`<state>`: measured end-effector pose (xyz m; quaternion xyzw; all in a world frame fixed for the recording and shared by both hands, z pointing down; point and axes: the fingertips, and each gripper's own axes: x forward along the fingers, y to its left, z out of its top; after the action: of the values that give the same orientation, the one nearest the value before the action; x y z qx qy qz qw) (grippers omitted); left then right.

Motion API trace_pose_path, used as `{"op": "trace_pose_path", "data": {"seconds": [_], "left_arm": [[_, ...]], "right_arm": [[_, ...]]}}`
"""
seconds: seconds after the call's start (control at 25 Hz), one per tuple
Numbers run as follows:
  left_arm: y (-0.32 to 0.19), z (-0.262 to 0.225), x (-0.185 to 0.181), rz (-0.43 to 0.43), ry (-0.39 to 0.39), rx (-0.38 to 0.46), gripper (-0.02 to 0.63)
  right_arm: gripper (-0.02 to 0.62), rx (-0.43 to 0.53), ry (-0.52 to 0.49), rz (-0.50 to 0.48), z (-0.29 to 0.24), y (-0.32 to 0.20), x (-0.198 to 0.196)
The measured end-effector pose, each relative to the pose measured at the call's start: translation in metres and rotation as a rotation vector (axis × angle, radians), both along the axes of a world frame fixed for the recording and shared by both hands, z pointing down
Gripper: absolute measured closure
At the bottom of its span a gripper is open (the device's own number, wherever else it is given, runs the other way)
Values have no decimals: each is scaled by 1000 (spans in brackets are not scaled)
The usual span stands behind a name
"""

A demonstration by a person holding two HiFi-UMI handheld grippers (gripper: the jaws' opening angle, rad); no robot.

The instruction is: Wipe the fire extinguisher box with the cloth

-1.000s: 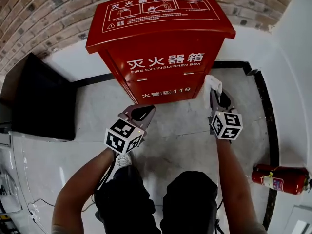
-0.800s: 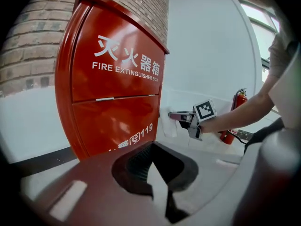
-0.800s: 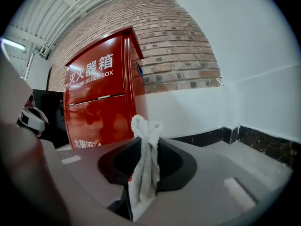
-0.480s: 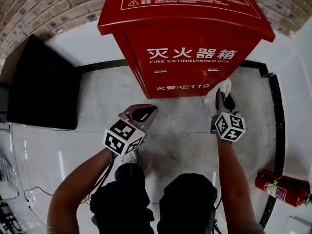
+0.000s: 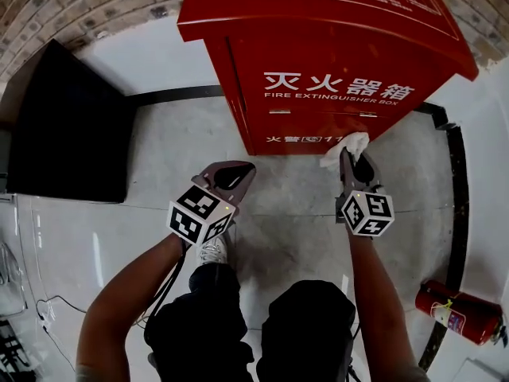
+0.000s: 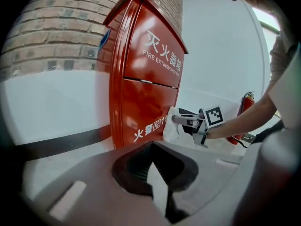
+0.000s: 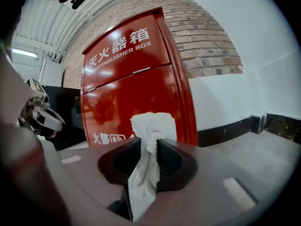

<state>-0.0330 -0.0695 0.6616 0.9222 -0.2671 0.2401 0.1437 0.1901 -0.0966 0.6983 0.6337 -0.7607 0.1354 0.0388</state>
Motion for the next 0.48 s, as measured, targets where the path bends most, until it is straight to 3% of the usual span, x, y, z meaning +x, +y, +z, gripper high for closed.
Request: {"op": "trace_pose_path", "data": {"seconds": [0.48], "left_arm": [[4,9,-28,-27,-17,-25,604]], "right_arm": [[483,36,4,-337,11,-10,-159]]}}
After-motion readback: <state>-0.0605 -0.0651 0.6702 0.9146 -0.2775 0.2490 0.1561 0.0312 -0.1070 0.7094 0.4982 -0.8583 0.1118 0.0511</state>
